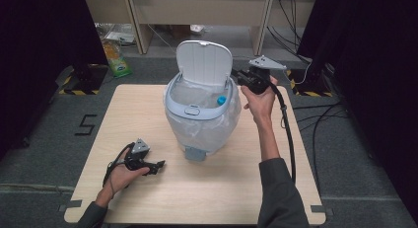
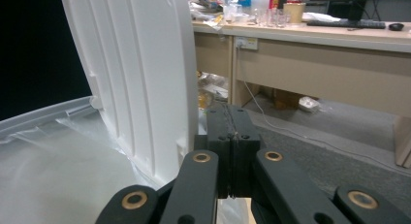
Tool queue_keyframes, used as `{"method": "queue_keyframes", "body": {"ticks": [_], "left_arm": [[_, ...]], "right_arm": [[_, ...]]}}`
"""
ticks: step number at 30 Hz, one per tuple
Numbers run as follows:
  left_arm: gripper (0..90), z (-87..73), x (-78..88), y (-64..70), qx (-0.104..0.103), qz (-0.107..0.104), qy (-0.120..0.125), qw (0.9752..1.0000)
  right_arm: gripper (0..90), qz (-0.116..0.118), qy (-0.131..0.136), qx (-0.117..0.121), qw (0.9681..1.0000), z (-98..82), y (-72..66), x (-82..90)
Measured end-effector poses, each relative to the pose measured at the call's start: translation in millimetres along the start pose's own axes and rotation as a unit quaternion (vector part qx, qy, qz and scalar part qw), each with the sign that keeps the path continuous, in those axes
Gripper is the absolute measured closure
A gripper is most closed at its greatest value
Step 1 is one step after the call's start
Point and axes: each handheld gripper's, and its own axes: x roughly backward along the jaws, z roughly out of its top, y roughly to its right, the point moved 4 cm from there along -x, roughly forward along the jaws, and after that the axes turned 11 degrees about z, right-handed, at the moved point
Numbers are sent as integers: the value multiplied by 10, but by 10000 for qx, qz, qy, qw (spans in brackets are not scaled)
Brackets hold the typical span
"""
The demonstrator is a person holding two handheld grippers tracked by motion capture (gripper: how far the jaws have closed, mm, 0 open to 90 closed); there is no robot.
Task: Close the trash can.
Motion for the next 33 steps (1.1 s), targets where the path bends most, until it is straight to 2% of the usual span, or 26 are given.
{"method": "queue_keyframes", "body": {"ticks": [2, 7, 10, 13, 18, 20, 22, 28, 31, 33], "left_arm": [[123, -1, 1, -1, -9, 0, -5, 10000], [123, 0, 1, -1, -6, -3, -9, 10000], [123, 0, 0, 0, -2, 0, -1, 10000], [123, 0, 0, 0, -5, 2, -3, 10000], [122, 0, 1, -1, -14, 1, -11, 10000], [122, 0, 1, -1, -11, -1, -11, 10000], [123, 0, 0, -1, -5, 1, -2, 10000], [123, 0, 1, 0, -3, -6, -7, 10000], [122, 0, 1, 0, -6, -4, -8, 10000], [122, 0, 1, 0, -7, -5, -9, 10000]], "right_arm": [[900, 97, 48, -41, 9999, 8, 4, -11], [900, 197, -5, 62, 9998, 24, 9, -11], [900, 332, 109, 16, 9994, 70, 9, 3], [899, 354, 13, 129, 9993, 95, 14, 11], [898, 420, 165, -25, 9990, 121, 59, 9], [898, 369, 134, -32, 9992, 107, 96, -10], [898, 435, 129, -92, 9989, 84, 110, -38], [900, 589, 154, -115, 9981, 73, 88, -60], [900, 798, 248, -198, 9963, 88, 60, -47], [900, 827, 208, -105, 9963, 97, -3, -39]]}}
